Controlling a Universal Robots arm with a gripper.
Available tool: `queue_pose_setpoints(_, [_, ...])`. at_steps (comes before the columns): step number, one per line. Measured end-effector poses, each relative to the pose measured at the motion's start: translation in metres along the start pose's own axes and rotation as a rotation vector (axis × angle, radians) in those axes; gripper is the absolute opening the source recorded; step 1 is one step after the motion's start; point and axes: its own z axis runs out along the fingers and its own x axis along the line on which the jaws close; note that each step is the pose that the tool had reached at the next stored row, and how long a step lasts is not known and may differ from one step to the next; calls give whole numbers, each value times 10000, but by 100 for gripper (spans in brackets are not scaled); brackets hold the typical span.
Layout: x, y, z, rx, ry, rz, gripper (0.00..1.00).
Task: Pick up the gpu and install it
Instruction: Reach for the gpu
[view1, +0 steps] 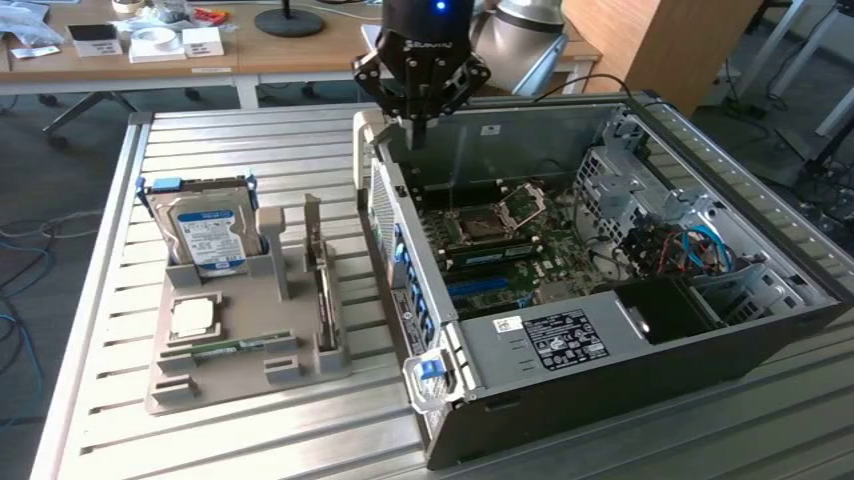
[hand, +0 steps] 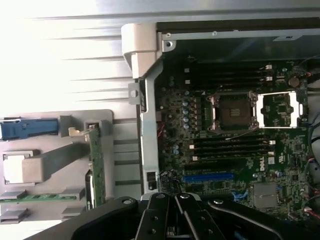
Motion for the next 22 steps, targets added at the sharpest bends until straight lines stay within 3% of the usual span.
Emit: queue_pose_setpoints(22, [472, -35, -11, 0, 0, -1, 11])
